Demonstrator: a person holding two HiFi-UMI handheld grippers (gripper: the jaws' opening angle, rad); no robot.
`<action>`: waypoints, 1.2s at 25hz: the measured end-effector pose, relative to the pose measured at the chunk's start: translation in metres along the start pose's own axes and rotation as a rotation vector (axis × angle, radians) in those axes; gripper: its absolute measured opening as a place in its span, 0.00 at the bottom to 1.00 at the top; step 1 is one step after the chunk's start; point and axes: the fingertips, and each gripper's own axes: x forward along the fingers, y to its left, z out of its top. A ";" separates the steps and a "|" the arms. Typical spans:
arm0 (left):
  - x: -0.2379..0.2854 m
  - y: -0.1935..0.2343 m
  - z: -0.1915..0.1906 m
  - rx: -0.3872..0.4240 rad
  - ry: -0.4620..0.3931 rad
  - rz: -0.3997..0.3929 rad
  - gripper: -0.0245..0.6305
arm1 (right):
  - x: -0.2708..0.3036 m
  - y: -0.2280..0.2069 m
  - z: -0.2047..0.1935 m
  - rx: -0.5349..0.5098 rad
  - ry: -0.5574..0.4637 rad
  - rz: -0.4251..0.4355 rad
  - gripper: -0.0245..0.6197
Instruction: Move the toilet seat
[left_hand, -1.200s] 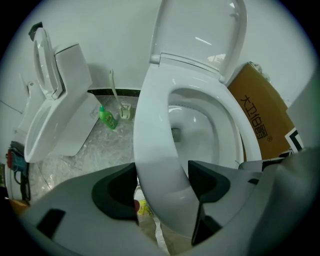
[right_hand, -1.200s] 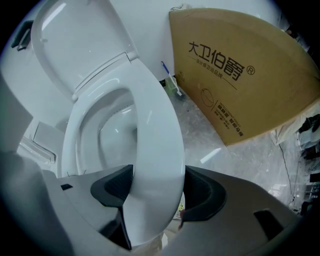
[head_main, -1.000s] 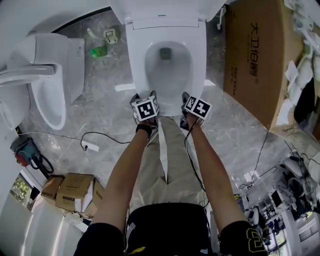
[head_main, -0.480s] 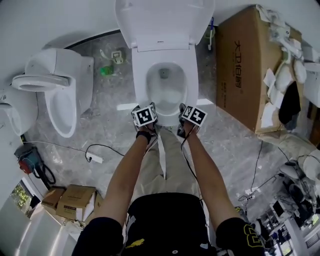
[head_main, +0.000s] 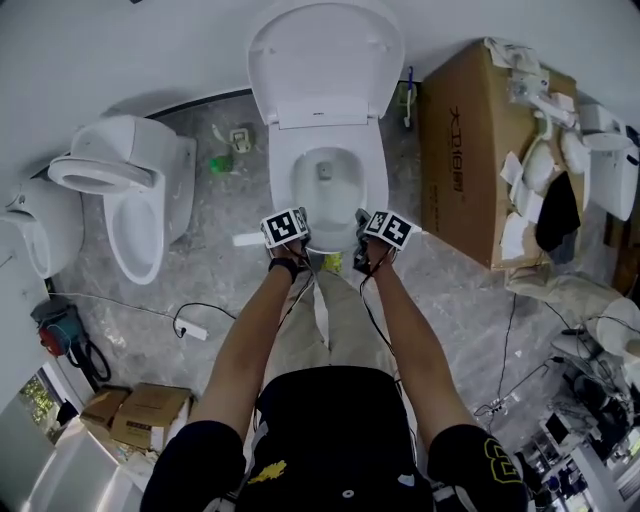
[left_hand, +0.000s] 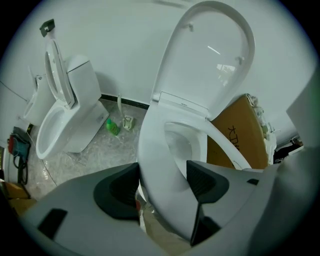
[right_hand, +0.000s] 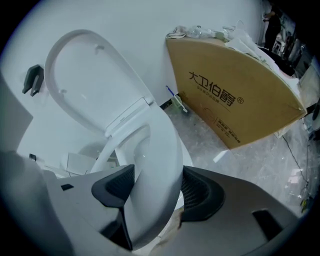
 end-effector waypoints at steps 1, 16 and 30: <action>-0.005 -0.002 0.005 -0.006 -0.003 -0.008 0.52 | -0.004 0.005 0.004 0.009 -0.005 0.012 0.51; -0.067 -0.031 0.087 -0.049 -0.060 -0.102 0.49 | -0.061 0.066 0.081 0.126 -0.067 0.194 0.47; -0.094 -0.042 0.135 -0.096 -0.104 -0.178 0.46 | -0.082 0.099 0.122 0.235 -0.099 0.288 0.47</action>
